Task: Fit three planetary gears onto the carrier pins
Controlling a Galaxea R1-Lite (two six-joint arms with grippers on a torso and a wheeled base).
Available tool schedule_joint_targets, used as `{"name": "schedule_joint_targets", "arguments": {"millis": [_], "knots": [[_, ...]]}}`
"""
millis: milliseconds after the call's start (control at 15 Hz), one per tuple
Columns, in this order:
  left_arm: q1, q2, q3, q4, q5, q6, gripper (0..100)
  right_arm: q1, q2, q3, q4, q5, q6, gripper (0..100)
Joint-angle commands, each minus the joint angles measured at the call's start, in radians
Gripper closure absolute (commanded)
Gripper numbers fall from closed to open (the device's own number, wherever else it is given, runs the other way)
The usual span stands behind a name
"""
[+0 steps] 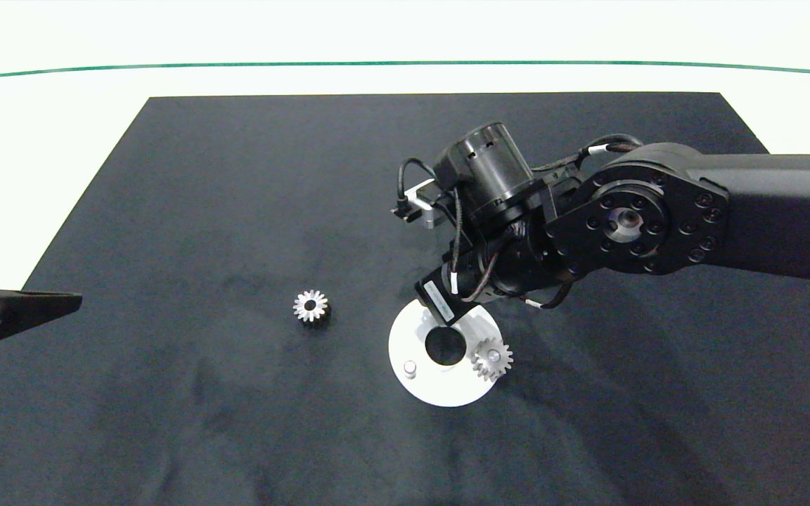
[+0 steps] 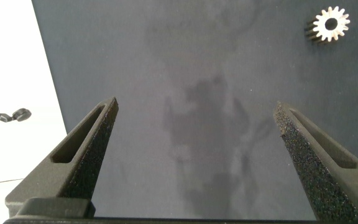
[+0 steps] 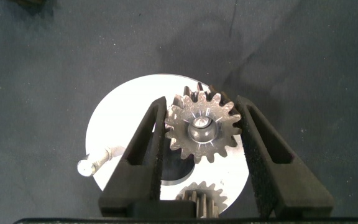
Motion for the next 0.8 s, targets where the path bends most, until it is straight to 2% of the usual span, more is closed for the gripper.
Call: {"name": "schedule_joint_targets", "arguments": {"millis": [67,333,467,533,667,733,800], "knots": [[0.000,0.003,0.000,0.004,0.001,0.001,0,0.001,-0.004,0.000,0.000,-0.001,-0.001,0],[0.000,0.012,-0.002,0.004,-0.001,-0.002,0,0.004,-0.036,0.015,0.003,-0.008,0.002,0],[-0.008,0.028,-0.003,0.004,-0.009,-0.017,0,0.002,-0.180,0.133,0.001,-0.060,0.004,0],[-0.045,0.035,-0.003,0.002,-0.013,-0.044,0,0.002,-0.267,0.204,-0.003,-0.079,0.004,0],[-0.181,0.057,-0.003,-0.010,-0.019,-0.191,0,-0.012,-0.452,0.345,-0.003,-0.099,0.006,0],[-0.246,0.060,-0.003,-0.059,-0.019,-0.228,0,-0.027,-0.548,0.422,-0.003,-0.096,0.009,0],[-0.302,0.067,0.006,-0.119,-0.015,-0.226,0,-0.029,-0.642,0.508,-0.009,-0.094,0.009,0]]}}
